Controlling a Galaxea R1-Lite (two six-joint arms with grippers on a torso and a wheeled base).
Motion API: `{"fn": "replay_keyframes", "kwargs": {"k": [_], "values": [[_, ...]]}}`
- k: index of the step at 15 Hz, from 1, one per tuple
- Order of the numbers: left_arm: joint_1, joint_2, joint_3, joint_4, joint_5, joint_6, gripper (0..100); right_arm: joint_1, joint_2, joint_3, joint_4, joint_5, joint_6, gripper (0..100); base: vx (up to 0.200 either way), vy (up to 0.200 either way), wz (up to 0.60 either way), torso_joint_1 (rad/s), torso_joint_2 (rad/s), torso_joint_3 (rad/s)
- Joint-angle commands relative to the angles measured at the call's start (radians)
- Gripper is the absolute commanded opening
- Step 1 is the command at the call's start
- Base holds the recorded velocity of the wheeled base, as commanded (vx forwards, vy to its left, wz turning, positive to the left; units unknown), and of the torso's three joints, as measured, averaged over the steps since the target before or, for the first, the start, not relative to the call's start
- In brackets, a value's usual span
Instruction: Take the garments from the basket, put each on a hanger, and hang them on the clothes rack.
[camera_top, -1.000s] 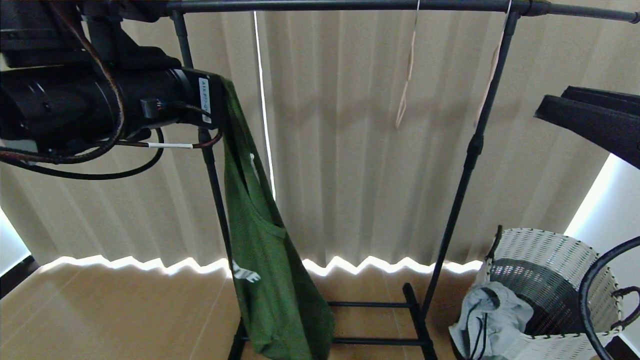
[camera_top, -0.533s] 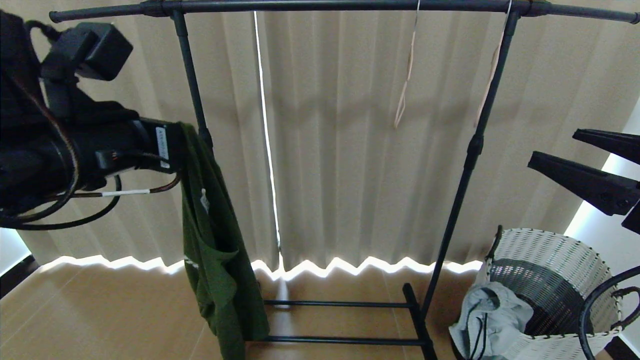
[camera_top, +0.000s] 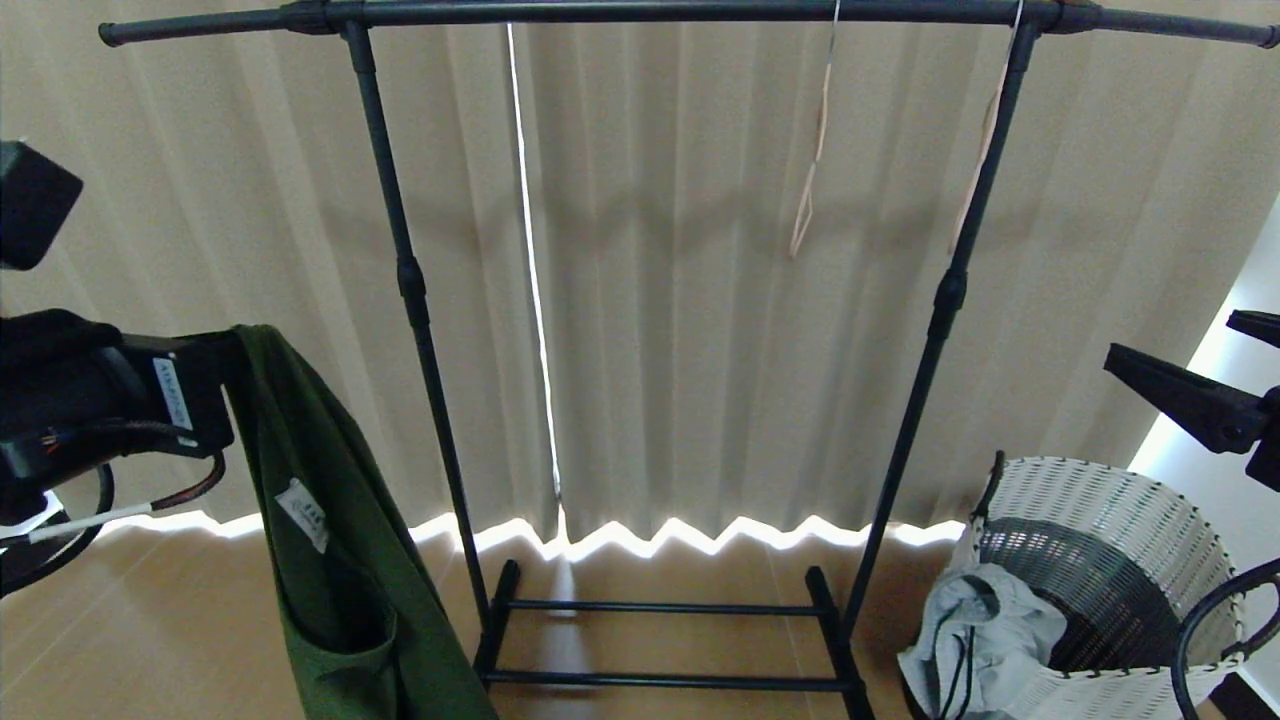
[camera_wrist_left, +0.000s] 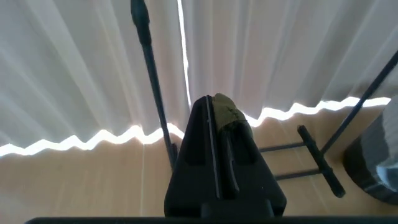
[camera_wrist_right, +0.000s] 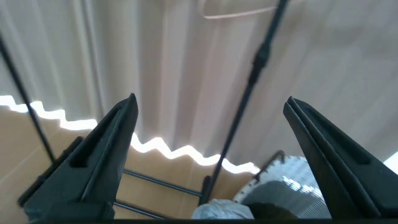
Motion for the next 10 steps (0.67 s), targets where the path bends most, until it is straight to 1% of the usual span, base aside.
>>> {"fn": "replay_keyframes", "kwargs": {"k": [1, 3, 4, 6, 8, 10], "values": [[0.002, -0.059, 0.069, -0.029, -0.047, -0.002, 0, -0.018, -0.009, 0.003, 0.000, 0.000, -0.002, 100, 0.000, 0.000, 0.00, 0.000, 0.00, 0.000], [0.005, -0.077, 0.132, -0.090, -0.127, -0.002, 0, -0.023, -0.003, -0.007, -0.002, 0.001, 0.001, 100, 0.000, 0.000, 0.00, 0.000, 0.00, 0.000], [0.005, -0.077, 0.153, -0.119, -0.137, -0.005, 0, -0.034, -0.003, 0.001, -0.002, 0.001, 0.001, 100, 0.000, 0.000, 0.00, 0.000, 0.00, 0.000], [0.005, -0.076, 0.173, -0.161, -0.139, 0.001, 0, -0.058, -0.008, 0.010, -0.002, 0.001, 0.001, 100, 0.000, 0.000, 0.00, 0.000, 0.00, 0.000], [0.006, -0.082, 0.184, -0.162, -0.139, 0.012, 0, -0.066, -0.016, 0.012, -0.003, 0.003, 0.009, 100, 0.000, 0.000, 0.00, 0.000, 0.00, 0.000], [0.006, -0.076, 0.184, -0.164, -0.139, 0.016, 0, -0.109, -0.017, 0.010, -0.003, 0.006, 0.004, 100, 0.000, 0.000, 0.00, 0.000, 0.00, 0.000]]}}
